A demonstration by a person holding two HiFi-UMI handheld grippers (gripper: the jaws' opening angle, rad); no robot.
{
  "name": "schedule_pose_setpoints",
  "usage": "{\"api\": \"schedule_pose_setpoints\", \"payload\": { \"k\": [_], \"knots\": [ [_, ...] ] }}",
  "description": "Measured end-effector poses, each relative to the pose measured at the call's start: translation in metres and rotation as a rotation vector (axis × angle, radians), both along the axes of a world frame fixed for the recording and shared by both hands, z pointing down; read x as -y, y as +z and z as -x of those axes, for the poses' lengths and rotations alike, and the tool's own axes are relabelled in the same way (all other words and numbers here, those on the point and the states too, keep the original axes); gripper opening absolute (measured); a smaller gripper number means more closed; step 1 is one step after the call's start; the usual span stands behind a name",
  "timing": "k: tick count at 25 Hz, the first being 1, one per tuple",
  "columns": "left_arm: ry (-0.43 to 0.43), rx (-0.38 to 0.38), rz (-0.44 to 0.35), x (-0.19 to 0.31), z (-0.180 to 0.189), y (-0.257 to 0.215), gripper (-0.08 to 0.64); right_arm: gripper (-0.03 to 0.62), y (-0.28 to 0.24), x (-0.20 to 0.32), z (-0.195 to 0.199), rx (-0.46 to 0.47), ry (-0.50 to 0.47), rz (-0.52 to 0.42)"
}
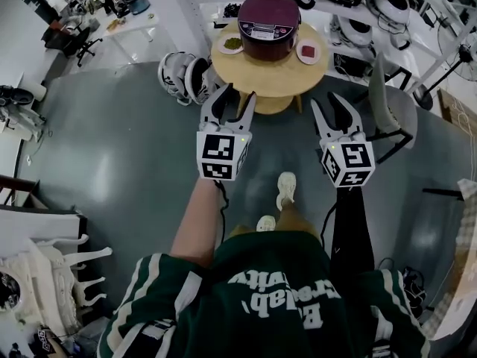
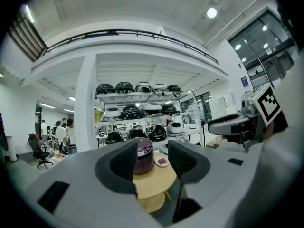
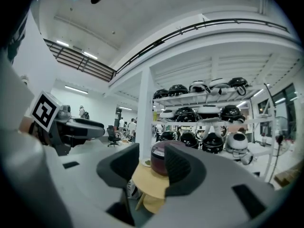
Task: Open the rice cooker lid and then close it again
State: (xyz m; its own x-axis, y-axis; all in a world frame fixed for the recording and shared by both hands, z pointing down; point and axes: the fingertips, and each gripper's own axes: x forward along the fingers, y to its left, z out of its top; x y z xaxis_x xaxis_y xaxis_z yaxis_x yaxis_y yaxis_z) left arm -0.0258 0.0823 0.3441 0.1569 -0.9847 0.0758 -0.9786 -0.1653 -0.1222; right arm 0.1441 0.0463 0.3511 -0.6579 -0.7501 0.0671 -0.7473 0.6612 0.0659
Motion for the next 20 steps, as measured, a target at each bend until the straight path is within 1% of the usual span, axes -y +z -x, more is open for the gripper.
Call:
{"api": "schedule_pose_setpoints", "payload": {
  "k": [5, 9, 11, 13, 15, 20],
  "knots": [
    [0.000, 0.000, -0.007, 0.051, 0.010, 0.002, 0.192, 0.170, 0.004, 0.057, 0.026, 0.011, -0.046, -0.005],
    [-0.014, -0.010, -0.012, 0.109, 0.021, 0.002, 0.192, 0.170, 0.003, 0.122, 0.045, 0.019, -0.084, -0.011],
    [-0.033, -0.001, -0.017, 0.145, 0.026, 0.000, 0.192, 0.164, 0.002, 0.160, 0.054, 0.021, -0.111, -0.013],
    [-0.051, 0.014, -0.010, 0.180, 0.031, 0.002, 0.192, 0.144, 0.006, 0.197, 0.065, 0.020, -0.142, -0.001],
    [-0.064, 0.017, 0.002, 0.208, 0.038, 0.006, 0.192, 0.144, 0.011, 0.227, 0.077, 0.017, -0.172, 0.018],
    [-0.091, -0.007, 0.021, 0.272, 0.055, 0.022, 0.186, 0.156, 0.037, 0.293, 0.110, -0.005, -0.268, 0.081]
  ]
}}
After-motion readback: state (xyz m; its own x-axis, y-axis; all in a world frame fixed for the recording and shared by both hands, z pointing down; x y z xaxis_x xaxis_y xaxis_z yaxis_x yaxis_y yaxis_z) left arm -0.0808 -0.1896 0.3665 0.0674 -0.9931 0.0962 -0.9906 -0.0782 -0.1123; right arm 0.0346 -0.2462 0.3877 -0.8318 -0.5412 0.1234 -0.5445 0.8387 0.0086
